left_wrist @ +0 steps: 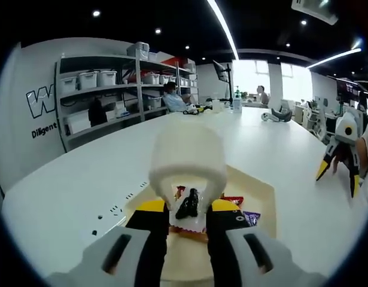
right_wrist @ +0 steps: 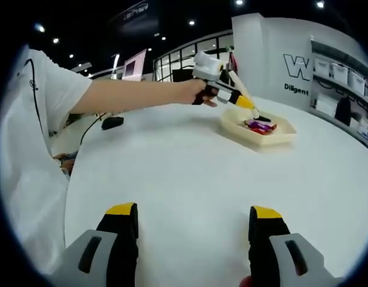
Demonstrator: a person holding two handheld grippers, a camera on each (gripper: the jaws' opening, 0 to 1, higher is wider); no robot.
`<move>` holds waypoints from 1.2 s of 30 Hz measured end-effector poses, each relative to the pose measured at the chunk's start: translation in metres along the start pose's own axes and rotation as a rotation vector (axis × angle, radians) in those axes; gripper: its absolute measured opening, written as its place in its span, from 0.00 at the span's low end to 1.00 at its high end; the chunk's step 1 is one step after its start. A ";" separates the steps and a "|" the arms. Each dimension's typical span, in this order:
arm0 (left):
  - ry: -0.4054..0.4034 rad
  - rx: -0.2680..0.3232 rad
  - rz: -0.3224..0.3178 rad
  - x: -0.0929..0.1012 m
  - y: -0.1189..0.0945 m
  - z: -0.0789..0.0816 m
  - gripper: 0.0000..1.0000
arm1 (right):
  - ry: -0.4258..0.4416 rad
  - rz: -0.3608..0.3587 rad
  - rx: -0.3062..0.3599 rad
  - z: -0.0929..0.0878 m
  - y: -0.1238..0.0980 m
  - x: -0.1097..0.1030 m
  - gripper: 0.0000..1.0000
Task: Place the target food into the container with the food tongs after gripping and lifting it, then release it inside without dropping or visibly crushing the food.
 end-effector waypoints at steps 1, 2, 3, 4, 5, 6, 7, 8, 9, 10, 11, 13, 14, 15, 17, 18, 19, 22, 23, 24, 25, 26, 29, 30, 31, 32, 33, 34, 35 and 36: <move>-0.001 0.001 0.001 0.000 -0.001 0.000 0.23 | 0.000 0.000 0.001 0.000 0.000 0.000 0.73; -0.001 0.001 0.003 0.000 -0.002 0.000 0.23 | 0.000 0.001 0.001 0.000 0.000 0.000 0.73; -0.001 0.001 0.005 0.000 -0.003 0.001 0.23 | -0.002 0.001 0.000 0.001 0.001 0.000 0.73; -0.002 0.002 0.007 0.000 -0.004 0.001 0.23 | -0.003 0.001 0.000 0.001 0.001 0.000 0.73; -0.002 0.004 0.008 0.000 -0.006 0.002 0.23 | -0.004 0.001 0.000 0.001 0.001 0.000 0.73; 0.000 0.008 0.010 0.001 -0.008 0.003 0.23 | -0.004 0.001 0.000 0.001 0.001 -0.001 0.73; 0.002 0.013 0.012 0.001 -0.010 0.004 0.23 | -0.005 0.001 0.001 0.001 0.001 -0.001 0.73; 0.006 0.017 0.013 0.002 -0.012 0.005 0.23 | -0.004 0.002 0.000 0.001 0.001 -0.001 0.73; 0.009 0.022 0.015 0.003 -0.014 0.006 0.22 | -0.005 0.002 -0.001 0.001 0.001 -0.001 0.73; 0.009 0.025 0.018 0.003 -0.016 0.007 0.22 | -0.006 0.002 -0.003 0.000 0.001 -0.002 0.73; 0.007 0.031 0.019 0.004 -0.019 0.008 0.22 | -0.006 0.001 -0.005 0.000 0.001 -0.002 0.73; 0.002 0.038 0.019 0.006 -0.024 0.009 0.22 | -0.007 0.002 -0.003 0.001 0.001 -0.003 0.73; 0.001 0.041 0.020 0.006 -0.026 0.009 0.22 | -0.009 0.003 -0.002 0.001 0.001 -0.003 0.73; -0.002 0.046 0.021 0.006 -0.028 0.010 0.22 | -0.011 0.003 -0.002 0.002 0.001 -0.004 0.73; -0.005 0.057 0.025 0.008 -0.033 0.012 0.22 | -0.014 0.003 -0.001 0.003 0.001 -0.005 0.73; -0.008 0.064 0.026 0.010 -0.037 0.013 0.22 | -0.015 0.004 0.000 0.003 0.001 -0.005 0.73; -0.008 0.068 0.026 0.012 -0.039 0.014 0.22 | -0.017 0.004 -0.001 0.003 0.001 -0.006 0.73; -0.013 0.087 0.027 0.018 -0.048 0.016 0.22 | -0.018 0.004 -0.001 0.003 0.002 -0.007 0.73; -0.016 0.100 0.027 0.020 -0.052 0.018 0.22 | -0.019 0.004 -0.002 0.003 0.002 -0.007 0.73; -0.019 0.106 0.030 0.022 -0.055 0.018 0.22 | -0.021 0.004 -0.003 0.003 0.002 -0.008 0.73; -0.028 0.118 0.031 0.025 -0.059 0.020 0.22 | -0.022 0.005 -0.003 0.003 0.002 -0.009 0.73; -0.035 0.124 0.029 0.027 -0.062 0.020 0.22 | -0.023 0.006 -0.003 0.003 0.002 -0.010 0.73; -0.053 0.140 0.031 0.033 -0.072 0.021 0.22 | -0.030 0.008 -0.002 0.004 0.002 -0.013 0.73; -0.055 0.147 0.032 0.035 -0.076 0.020 0.22 | -0.030 0.010 0.000 0.005 0.003 -0.013 0.73; -0.058 0.151 0.036 0.038 -0.079 0.021 0.22 | -0.031 0.010 -0.001 0.005 0.003 -0.013 0.73; -0.060 0.153 0.036 0.039 -0.082 0.021 0.22 | -0.033 0.010 -0.002 0.005 0.004 -0.013 0.73; -0.064 0.158 0.040 0.041 -0.086 0.021 0.22 | -0.035 0.012 -0.003 0.005 0.004 -0.014 0.73; -0.065 0.160 0.044 0.042 -0.088 0.021 0.22 | -0.035 0.013 -0.003 0.005 0.005 -0.015 0.73; -0.068 0.162 0.046 0.044 -0.090 0.020 0.22 | -0.037 0.014 -0.003 0.006 0.005 -0.015 0.73; -0.074 0.160 0.052 0.045 -0.092 0.019 0.22 | -0.039 0.015 -0.004 0.006 0.005 -0.016 0.73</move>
Point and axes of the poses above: the point that each gripper's makers call its tool centre point, and the gripper's own axes: y roughly forward along the fingers, x roughly to its right, z roughly out of its top, the point moved 6 cm from there along -y, roughly backward along the fingers, and after that the axes turned 10 degrees about y, right-handed, at the moved point
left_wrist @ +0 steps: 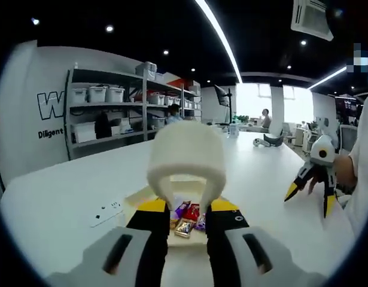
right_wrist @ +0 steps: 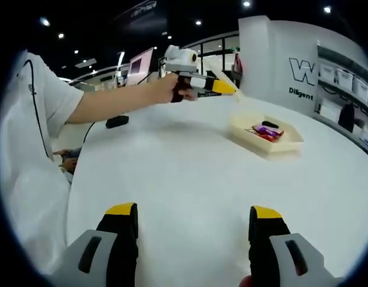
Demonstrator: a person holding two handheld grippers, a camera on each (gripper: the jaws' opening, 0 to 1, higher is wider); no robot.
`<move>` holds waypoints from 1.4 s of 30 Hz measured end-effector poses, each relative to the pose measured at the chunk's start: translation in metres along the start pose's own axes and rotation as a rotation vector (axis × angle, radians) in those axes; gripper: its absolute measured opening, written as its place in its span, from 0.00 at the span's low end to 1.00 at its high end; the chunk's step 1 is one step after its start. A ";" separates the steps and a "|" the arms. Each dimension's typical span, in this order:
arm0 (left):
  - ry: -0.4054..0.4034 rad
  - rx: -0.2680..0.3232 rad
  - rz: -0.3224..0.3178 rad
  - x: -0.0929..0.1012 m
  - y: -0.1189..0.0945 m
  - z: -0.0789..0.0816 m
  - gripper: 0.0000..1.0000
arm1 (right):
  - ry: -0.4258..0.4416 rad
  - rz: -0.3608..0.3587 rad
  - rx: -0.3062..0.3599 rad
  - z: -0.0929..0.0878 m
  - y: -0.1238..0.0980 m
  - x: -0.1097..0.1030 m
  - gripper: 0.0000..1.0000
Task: Place the target food into the container with the food tongs after gripping and lifting it, then release it inside without dropping or visibly crushing the food.
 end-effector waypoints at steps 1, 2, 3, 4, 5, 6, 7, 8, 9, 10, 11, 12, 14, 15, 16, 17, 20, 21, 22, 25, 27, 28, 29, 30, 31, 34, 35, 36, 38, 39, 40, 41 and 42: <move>-0.008 -0.001 0.007 0.001 -0.003 -0.002 0.22 | -0.004 0.000 -0.001 0.001 0.000 -0.001 0.73; -0.009 -0.001 0.008 0.002 -0.004 -0.002 0.22 | -0.004 -0.001 0.000 0.001 0.000 -0.001 0.73; -0.008 -0.002 0.014 0.004 -0.007 -0.004 0.21 | -0.005 -0.001 0.001 0.002 0.001 0.000 0.73; -0.006 -0.005 0.021 0.006 -0.009 -0.006 0.21 | -0.004 -0.001 0.002 0.002 0.001 0.000 0.73; -0.006 -0.005 0.023 0.008 -0.011 -0.006 0.21 | -0.004 -0.002 0.002 0.002 0.001 0.000 0.73; -0.006 -0.004 0.024 0.010 -0.013 -0.006 0.21 | -0.007 -0.003 0.002 0.002 0.001 0.000 0.73; -0.010 0.003 0.031 0.012 -0.016 -0.006 0.21 | -0.007 -0.003 0.002 0.002 0.001 0.000 0.73; -0.014 0.007 0.037 0.015 -0.018 -0.006 0.21 | -0.007 -0.003 0.002 0.003 0.001 0.000 0.73; -0.020 0.010 0.040 0.016 -0.019 -0.006 0.21 | -0.007 -0.003 0.001 0.003 0.001 0.000 0.73; -0.028 0.012 0.041 0.018 -0.021 -0.006 0.21 | -0.009 -0.003 -0.002 0.002 0.002 0.000 0.73; -0.029 0.012 0.045 0.020 -0.023 -0.006 0.21 | -0.011 -0.004 -0.004 0.002 0.002 0.000 0.73; -0.028 0.012 0.049 0.021 -0.024 -0.006 0.21 | -0.011 -0.003 -0.003 0.002 0.002 -0.001 0.73; -0.034 0.020 0.064 0.026 -0.029 -0.006 0.21 | -0.010 -0.004 0.000 0.003 0.002 -0.001 0.73; -0.037 0.025 0.069 0.027 -0.031 -0.005 0.21 | -0.010 -0.005 -0.001 0.003 0.002 -0.001 0.73; -0.043 0.031 0.072 0.029 -0.033 -0.005 0.21 | -0.009 -0.006 -0.001 0.003 0.002 -0.001 0.73; -0.046 0.038 0.077 0.031 -0.034 -0.005 0.21 | -0.008 -0.007 -0.001 0.003 0.002 -0.001 0.73; -0.056 0.054 0.101 0.039 -0.041 -0.005 0.21 | -0.007 -0.008 0.002 0.004 0.003 0.000 0.73; -0.056 0.057 0.105 0.041 -0.042 -0.005 0.21 | -0.008 -0.008 0.002 0.004 0.003 -0.001 0.73; -0.059 0.060 0.113 0.044 -0.045 -0.006 0.21 | -0.009 -0.009 0.002 0.004 0.003 -0.001 0.73; -0.067 0.061 0.130 0.051 -0.049 -0.010 0.21 | -0.007 -0.011 0.005 0.005 0.003 -0.001 0.73; -0.067 0.056 0.143 0.054 -0.051 -0.012 0.21 | -0.007 -0.013 0.005 0.005 0.004 0.000 0.73; -0.067 0.052 0.156 0.057 -0.053 -0.014 0.21 | -0.006 -0.013 0.005 0.005 0.004 0.000 0.73; -0.068 0.051 0.167 0.059 -0.055 -0.015 0.21 | -0.006 -0.012 0.005 0.005 0.005 -0.001 0.73; -0.067 0.049 0.172 0.061 -0.056 -0.016 0.21 | -0.006 -0.013 0.004 0.005 0.005 -0.001 0.73; -0.064 0.049 0.182 0.063 -0.058 -0.016 0.21 | -0.007 -0.013 0.004 0.006 0.005 -0.001 0.73; -0.062 0.048 0.192 0.068 -0.060 -0.017 0.21 | -0.005 -0.013 0.005 0.006 0.006 -0.001 0.73; -0.064 0.047 0.194 0.070 -0.061 -0.017 0.21 | -0.004 -0.013 0.006 0.006 0.006 0.000 0.73; -0.065 0.046 0.195 0.073 -0.061 -0.018 0.22 | -0.003 -0.015 0.007 0.006 0.006 0.000 0.73; -0.048 0.034 0.214 0.078 -0.063 -0.020 0.22 | -0.002 -0.019 0.009 0.006 0.007 0.000 0.73; -0.044 0.030 0.221 0.080 -0.063 -0.021 0.22 | -0.001 -0.021 0.011 0.006 0.007 0.001 0.73; -0.048 0.033 0.224 0.083 -0.064 -0.022 0.22 | 0.004 -0.021 0.014 0.006 0.007 0.001 0.73; -0.066 0.044 0.220 0.084 -0.064 -0.023 0.22 | 0.006 -0.022 0.016 0.006 0.007 0.001 0.73; -0.091 0.060 0.222 0.087 -0.065 -0.023 0.22 | 0.005 -0.024 0.016 0.006 0.007 0.002 0.73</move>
Point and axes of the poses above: the point that each gripper's makers call its tool centre point, and the gripper's own axes: y roughly forward along the fingers, x roughly to its right, z roughly out of its top, the point moved 6 cm from there along -y, roughly backward along the fingers, and after that the axes turned 10 degrees about y, right-handed, at the moved point
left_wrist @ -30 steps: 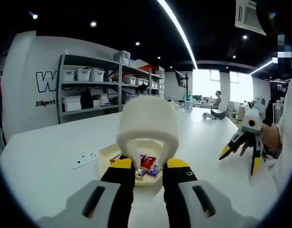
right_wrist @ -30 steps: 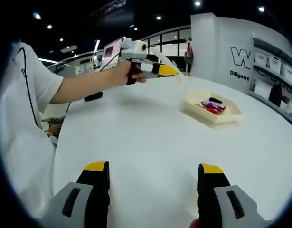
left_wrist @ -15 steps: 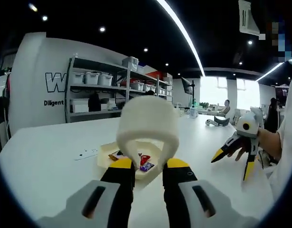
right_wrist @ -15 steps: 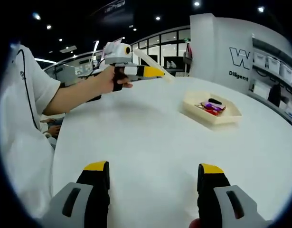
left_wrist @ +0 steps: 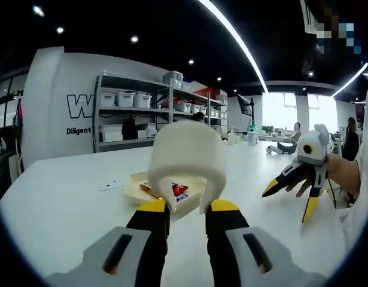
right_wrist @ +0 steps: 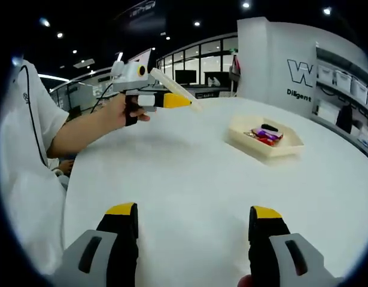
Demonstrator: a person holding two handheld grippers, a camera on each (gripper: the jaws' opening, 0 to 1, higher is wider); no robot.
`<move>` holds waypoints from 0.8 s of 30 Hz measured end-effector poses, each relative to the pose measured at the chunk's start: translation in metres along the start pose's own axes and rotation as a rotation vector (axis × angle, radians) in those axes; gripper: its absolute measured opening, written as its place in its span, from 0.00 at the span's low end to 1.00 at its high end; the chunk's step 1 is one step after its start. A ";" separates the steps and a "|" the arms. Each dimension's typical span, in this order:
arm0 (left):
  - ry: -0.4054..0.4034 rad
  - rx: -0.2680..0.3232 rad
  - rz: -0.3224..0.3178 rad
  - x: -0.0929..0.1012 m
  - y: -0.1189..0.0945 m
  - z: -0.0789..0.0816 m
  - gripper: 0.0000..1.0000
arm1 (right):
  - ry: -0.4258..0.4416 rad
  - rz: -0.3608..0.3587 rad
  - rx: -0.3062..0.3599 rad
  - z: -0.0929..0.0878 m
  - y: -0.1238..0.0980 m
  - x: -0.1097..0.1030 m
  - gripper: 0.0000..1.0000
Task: Place the target food into the container with the food tongs after gripping and lifting it, then release it inside without dropping or visibly crushing the food.
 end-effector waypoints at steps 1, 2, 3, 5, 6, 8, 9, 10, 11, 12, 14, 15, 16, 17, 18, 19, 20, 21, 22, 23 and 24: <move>0.006 -0.001 0.003 0.001 -0.001 -0.001 0.22 | 0.000 -0.001 -0.001 0.000 0.000 0.000 0.73; 0.007 -0.001 0.008 0.002 -0.002 -0.002 0.22 | 0.001 -0.001 -0.001 0.000 0.000 0.000 0.73; 0.002 0.003 0.015 0.003 -0.004 -0.002 0.22 | 0.003 -0.003 0.000 0.000 0.000 0.001 0.73; -0.015 0.011 0.013 0.004 -0.005 -0.003 0.22 | 0.003 -0.005 0.001 0.000 0.000 0.001 0.73; -0.017 0.013 0.017 0.005 -0.007 -0.003 0.22 | 0.004 -0.006 0.003 0.001 0.000 0.002 0.73; -0.018 0.011 0.019 0.008 -0.009 -0.005 0.22 | 0.005 -0.008 0.005 0.001 0.000 0.002 0.73; -0.018 0.012 0.020 0.008 -0.010 -0.005 0.22 | 0.005 -0.008 0.005 0.002 0.000 0.002 0.73; -0.019 0.012 0.021 0.009 -0.010 -0.006 0.22 | 0.005 -0.008 0.005 0.002 0.000 0.003 0.73; -0.022 0.007 0.021 0.010 -0.010 -0.007 0.22 | 0.005 -0.009 0.006 0.002 0.001 0.003 0.73; -0.023 0.006 0.022 0.011 -0.011 -0.009 0.22 | 0.005 -0.009 0.007 0.002 0.001 0.003 0.73; -0.025 0.000 0.022 0.013 -0.012 -0.012 0.22 | 0.007 -0.007 0.010 0.003 0.002 0.003 0.73; -0.025 -0.002 0.023 0.014 -0.013 -0.013 0.22 | 0.007 -0.008 0.010 0.003 0.002 0.003 0.73; -0.025 -0.003 0.024 0.014 -0.014 -0.013 0.22 | 0.007 -0.008 0.010 0.003 0.002 0.003 0.73; -0.030 -0.006 0.024 0.015 -0.014 -0.015 0.21 | 0.007 -0.007 0.012 0.003 0.002 0.003 0.73; -0.033 -0.006 0.025 0.016 -0.015 -0.016 0.21 | 0.009 -0.007 0.013 0.004 0.002 0.004 0.73; -0.035 -0.006 0.024 0.016 -0.016 -0.016 0.21 | 0.009 -0.008 0.014 0.004 0.002 0.004 0.73; -0.039 -0.009 0.019 0.017 -0.016 -0.017 0.21 | 0.009 -0.009 0.015 0.004 0.002 0.005 0.73; -0.039 -0.009 0.018 0.018 -0.017 -0.017 0.21 | 0.010 -0.009 0.017 0.005 0.002 0.005 0.73; -0.040 -0.009 0.017 0.020 -0.017 -0.017 0.21 | 0.011 -0.009 0.019 0.005 0.003 0.005 0.73; -0.043 -0.010 0.012 0.022 -0.018 -0.017 0.21 | 0.012 -0.010 0.021 0.006 0.003 0.006 0.73; -0.043 -0.011 0.010 0.024 -0.018 -0.018 0.21 | 0.013 -0.010 0.022 0.006 0.003 0.006 0.73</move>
Point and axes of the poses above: the point that each gripper's makers call its tool centre point, and the gripper's own axes: y roughly forward along the fingers, x roughly to its right, z roughly out of its top, the point moved 6 cm from there along -y, roughly backward along the fingers, and after that the axes turned 10 degrees about y, right-handed, at the moved point
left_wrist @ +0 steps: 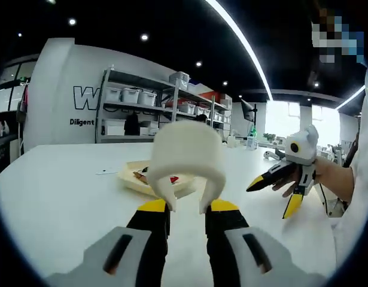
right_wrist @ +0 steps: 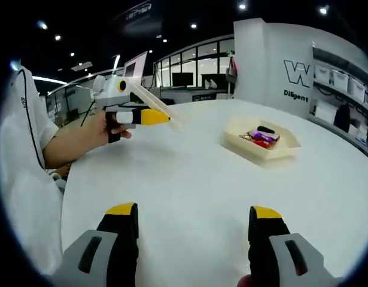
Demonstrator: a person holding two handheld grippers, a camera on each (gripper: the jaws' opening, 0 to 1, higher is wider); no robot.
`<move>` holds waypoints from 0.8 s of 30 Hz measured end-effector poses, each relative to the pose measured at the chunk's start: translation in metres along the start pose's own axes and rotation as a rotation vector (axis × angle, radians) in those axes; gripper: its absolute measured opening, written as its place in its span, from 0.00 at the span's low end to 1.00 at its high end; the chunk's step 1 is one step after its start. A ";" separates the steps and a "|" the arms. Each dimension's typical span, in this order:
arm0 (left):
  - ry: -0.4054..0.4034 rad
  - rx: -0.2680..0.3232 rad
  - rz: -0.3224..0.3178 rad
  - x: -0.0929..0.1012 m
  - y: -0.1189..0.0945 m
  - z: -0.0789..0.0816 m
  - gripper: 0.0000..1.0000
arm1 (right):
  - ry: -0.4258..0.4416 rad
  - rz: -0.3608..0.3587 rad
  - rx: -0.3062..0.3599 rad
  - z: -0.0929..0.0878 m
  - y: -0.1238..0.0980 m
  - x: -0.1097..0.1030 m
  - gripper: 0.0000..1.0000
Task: Place the target food into the container with the food tongs after gripping and lifting it, then release it inside without dropping or visibly crushing the food.
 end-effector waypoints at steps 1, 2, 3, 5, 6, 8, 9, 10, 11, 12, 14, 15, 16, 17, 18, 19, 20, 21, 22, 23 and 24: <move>0.000 -0.002 -0.001 0.001 0.000 -0.001 0.21 | 0.000 0.000 0.001 0.000 0.000 0.000 0.73; -0.002 -0.004 -0.006 0.003 -0.001 -0.001 0.21 | 0.000 0.002 0.002 0.000 0.001 0.000 0.73; -0.005 -0.004 -0.010 0.005 -0.002 -0.002 0.21 | 0.001 0.002 0.003 0.001 0.001 0.000 0.73; -0.014 -0.003 -0.016 0.008 -0.003 -0.003 0.21 | 0.001 0.003 0.004 0.001 0.001 0.000 0.73; -0.020 -0.003 -0.021 0.013 -0.003 -0.004 0.21 | 0.001 0.003 0.005 0.001 0.002 0.001 0.72; -0.025 -0.005 -0.032 0.020 -0.005 -0.007 0.21 | -0.001 -0.004 0.013 0.002 0.001 0.002 0.70; -0.031 -0.004 -0.038 0.023 -0.006 -0.008 0.21 | 0.000 -0.006 0.019 0.003 0.001 0.002 0.70; -0.037 -0.002 -0.043 0.025 -0.006 -0.008 0.21 | 0.010 -0.004 0.035 0.005 0.000 0.003 0.70; -0.042 0.001 -0.045 0.027 -0.007 -0.008 0.21 | 0.012 -0.006 0.036 0.005 -0.001 0.003 0.70; -0.049 0.004 -0.057 0.030 -0.008 -0.007 0.21 | 0.011 -0.007 0.036 0.004 0.000 0.003 0.69; -0.046 0.007 -0.069 0.037 -0.008 -0.006 0.21 | 0.009 -0.005 0.033 0.003 0.000 0.003 0.69; -0.042 0.006 -0.073 0.040 -0.008 -0.006 0.21 | 0.010 -0.004 0.031 0.003 0.001 0.003 0.69; -0.040 0.007 -0.077 0.042 -0.009 -0.005 0.21 | 0.010 -0.004 0.030 0.002 0.001 0.003 0.69; -0.041 0.010 -0.081 0.045 -0.009 -0.005 0.21 | 0.010 -0.004 0.030 0.002 0.002 0.003 0.69; -0.043 0.012 -0.083 0.047 -0.009 -0.005 0.20 | 0.011 -0.003 0.030 0.002 0.002 0.003 0.69; -0.044 0.012 -0.088 0.049 -0.008 -0.006 0.20 | 0.011 0.000 0.031 0.002 0.002 0.001 0.69; -0.045 0.010 -0.091 0.050 -0.008 -0.006 0.20 | 0.010 0.002 0.032 0.002 0.002 0.001 0.69; -0.047 0.008 -0.097 0.053 -0.008 -0.007 0.20 | 0.010 0.003 0.032 0.002 0.002 0.001 0.69; -0.048 0.007 -0.100 0.054 -0.008 -0.008 0.20 | 0.008 0.003 0.032 0.003 0.002 0.001 0.69; -0.047 0.009 -0.101 0.055 -0.008 -0.008 0.20 | 0.008 0.003 0.033 0.003 0.002 0.001 0.69; -0.049 0.011 -0.102 0.056 -0.008 -0.007 0.20 | 0.009 0.003 0.034 0.003 0.002 0.001 0.69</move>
Point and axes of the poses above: the point that each gripper's makers call its tool centre point, and the gripper's own axes: y roughly forward along the fingers, x roughly to its right, z roughly out of its top, the point moved 6 cm from there along -y, roughly backward along the fingers, and after that the axes turned 10 degrees about y, right-handed, at the moved point
